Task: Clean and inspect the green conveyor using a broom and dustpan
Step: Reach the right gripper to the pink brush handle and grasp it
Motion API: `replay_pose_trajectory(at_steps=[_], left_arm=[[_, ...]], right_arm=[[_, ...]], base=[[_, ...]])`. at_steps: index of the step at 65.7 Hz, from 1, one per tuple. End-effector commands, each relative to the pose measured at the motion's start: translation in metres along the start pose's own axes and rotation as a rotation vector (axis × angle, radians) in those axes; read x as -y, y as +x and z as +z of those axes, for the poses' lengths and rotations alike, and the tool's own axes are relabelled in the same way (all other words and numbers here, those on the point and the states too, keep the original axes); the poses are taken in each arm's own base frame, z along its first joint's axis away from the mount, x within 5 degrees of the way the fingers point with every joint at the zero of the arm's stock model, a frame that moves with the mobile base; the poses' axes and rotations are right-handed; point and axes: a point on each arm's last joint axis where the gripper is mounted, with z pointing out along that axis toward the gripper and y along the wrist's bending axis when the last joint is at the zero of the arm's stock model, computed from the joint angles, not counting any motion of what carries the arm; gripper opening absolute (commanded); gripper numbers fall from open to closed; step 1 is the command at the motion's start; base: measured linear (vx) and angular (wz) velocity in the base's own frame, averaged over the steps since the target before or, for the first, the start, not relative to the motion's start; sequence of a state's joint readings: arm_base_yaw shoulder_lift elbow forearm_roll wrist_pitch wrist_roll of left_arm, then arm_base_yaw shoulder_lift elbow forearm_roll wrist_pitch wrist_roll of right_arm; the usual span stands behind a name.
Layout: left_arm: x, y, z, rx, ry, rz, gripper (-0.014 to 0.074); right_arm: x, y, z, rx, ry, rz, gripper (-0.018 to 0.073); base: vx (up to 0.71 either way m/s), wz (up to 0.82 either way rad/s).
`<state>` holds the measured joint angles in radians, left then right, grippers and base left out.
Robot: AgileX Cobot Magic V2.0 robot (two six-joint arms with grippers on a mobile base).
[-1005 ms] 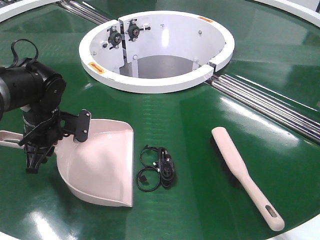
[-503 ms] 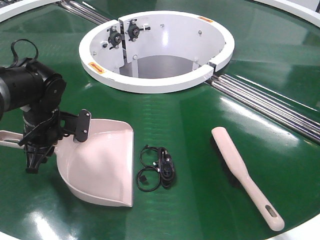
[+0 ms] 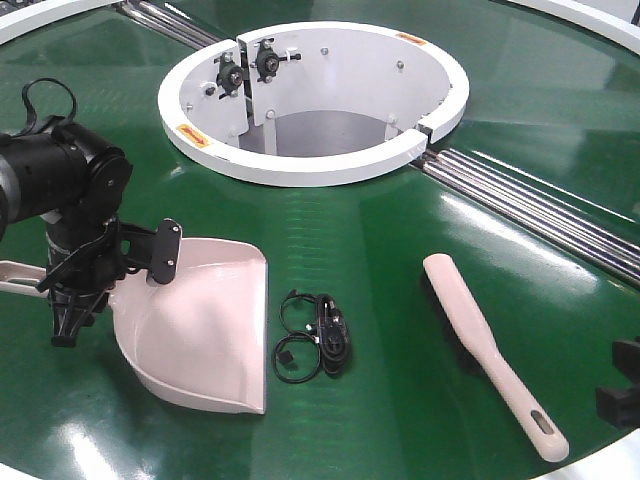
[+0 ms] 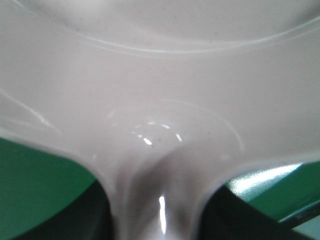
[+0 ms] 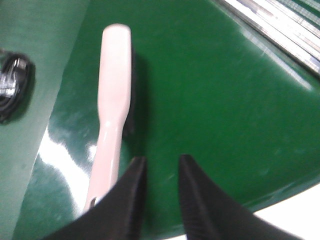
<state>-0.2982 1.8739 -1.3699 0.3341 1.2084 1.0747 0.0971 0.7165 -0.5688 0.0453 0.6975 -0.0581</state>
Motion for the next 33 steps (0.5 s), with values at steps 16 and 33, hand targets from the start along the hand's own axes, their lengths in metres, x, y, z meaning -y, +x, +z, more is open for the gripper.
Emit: replay_pose_trajectory(at_steps=[16, 33], left_arm=[[0.0, 0.009, -0.022, -0.022, -0.047, -0.011, -0.0006], [0.0, 0.009, -0.022, -0.022, -0.047, -0.011, -0.0006]], right_arm=[[-0.007, -0.05, 0.02, -0.075, -0.051, -0.031, 0.05], [-0.036, -0.071, 0.061, -0.348, -0.118, -0.091, 0.0512]], base=[[0.0, 0.0], [0.0, 0.0]])
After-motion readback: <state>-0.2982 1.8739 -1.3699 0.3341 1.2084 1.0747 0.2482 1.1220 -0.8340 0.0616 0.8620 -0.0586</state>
